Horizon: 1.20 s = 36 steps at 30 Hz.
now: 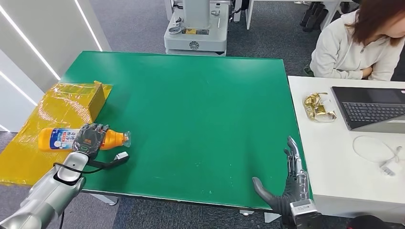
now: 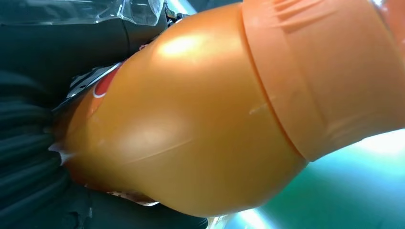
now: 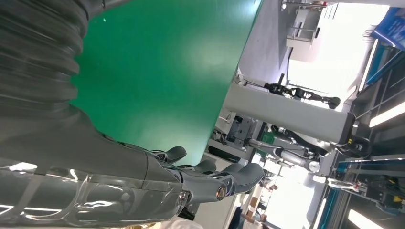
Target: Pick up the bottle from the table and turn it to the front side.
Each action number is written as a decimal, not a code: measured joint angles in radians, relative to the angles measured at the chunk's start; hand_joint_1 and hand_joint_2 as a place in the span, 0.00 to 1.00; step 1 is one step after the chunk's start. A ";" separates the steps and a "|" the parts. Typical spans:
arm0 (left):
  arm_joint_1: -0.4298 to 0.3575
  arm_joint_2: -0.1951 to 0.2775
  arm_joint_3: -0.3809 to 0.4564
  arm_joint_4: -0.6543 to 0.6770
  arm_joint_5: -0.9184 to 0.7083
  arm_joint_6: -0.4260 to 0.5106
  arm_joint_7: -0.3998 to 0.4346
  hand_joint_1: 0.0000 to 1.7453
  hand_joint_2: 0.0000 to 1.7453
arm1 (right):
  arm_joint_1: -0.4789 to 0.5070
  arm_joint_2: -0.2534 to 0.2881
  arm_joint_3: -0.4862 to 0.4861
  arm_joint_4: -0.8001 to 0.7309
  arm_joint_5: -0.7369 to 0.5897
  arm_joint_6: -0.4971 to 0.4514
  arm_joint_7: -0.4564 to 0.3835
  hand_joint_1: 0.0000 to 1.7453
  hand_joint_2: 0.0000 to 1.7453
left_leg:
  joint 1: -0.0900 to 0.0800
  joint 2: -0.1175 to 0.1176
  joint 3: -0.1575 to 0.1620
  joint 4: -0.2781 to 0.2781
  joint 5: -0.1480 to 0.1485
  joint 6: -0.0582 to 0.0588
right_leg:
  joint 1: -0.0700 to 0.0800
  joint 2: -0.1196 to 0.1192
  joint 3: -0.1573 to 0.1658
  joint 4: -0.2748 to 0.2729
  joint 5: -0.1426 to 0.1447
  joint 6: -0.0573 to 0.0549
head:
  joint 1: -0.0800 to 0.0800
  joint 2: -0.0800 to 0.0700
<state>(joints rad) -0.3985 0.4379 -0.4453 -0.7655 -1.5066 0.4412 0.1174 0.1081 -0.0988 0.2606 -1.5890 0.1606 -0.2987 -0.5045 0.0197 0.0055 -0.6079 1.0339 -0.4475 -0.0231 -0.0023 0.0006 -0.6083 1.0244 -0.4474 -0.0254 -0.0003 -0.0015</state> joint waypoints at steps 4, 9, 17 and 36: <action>0.007 -0.004 0.026 0.029 0.000 0.023 -0.012 1.00 1.00 | 0.002 0.000 0.001 0.000 0.002 0.002 0.001 0.00 1.00 | 0.000 -0.001 0.000 0.000 0.000 0.000 | 0.000 -0.001 0.000 0.000 0.000 0.000 | 0.000 0.000; 0.000 -0.020 0.024 0.063 -0.001 0.065 0.006 1.00 1.00 | 0.000 0.000 0.009 0.000 0.004 0.006 0.001 0.00 1.00 | 0.000 -0.001 0.000 0.000 0.000 0.000 | 0.000 -0.002 0.000 0.000 0.000 0.000 | 0.000 0.000; -0.046 -0.094 -0.023 0.140 -0.001 0.149 0.003 1.00 1.00 | -0.032 0.000 0.033 0.019 0.003 0.021 -0.001 0.00 1.00 | 0.000 -0.001 0.000 0.000 0.001 0.000 | 0.000 -0.002 0.001 0.000 0.001 0.000 | 0.000 0.000; -0.178 -0.185 -0.101 0.310 0.032 0.140 -0.071 0.00 1.00 | -0.079 -0.004 0.068 0.073 -0.042 0.004 -0.015 0.00 1.00 | 0.000 -0.002 0.001 0.000 0.001 0.000 | 0.000 -0.002 0.002 0.000 0.001 0.000 | 0.000 0.000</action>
<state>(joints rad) -0.5765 0.2532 -0.5466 -0.4555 -1.4749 0.5814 0.0469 0.0287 -0.1023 0.3283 -1.5163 0.1182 -0.2942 -0.5194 0.0196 0.0038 -0.6072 1.0340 -0.4468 -0.0231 -0.0025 -0.0015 -0.6067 1.0242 -0.4462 -0.0252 -0.0003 -0.0015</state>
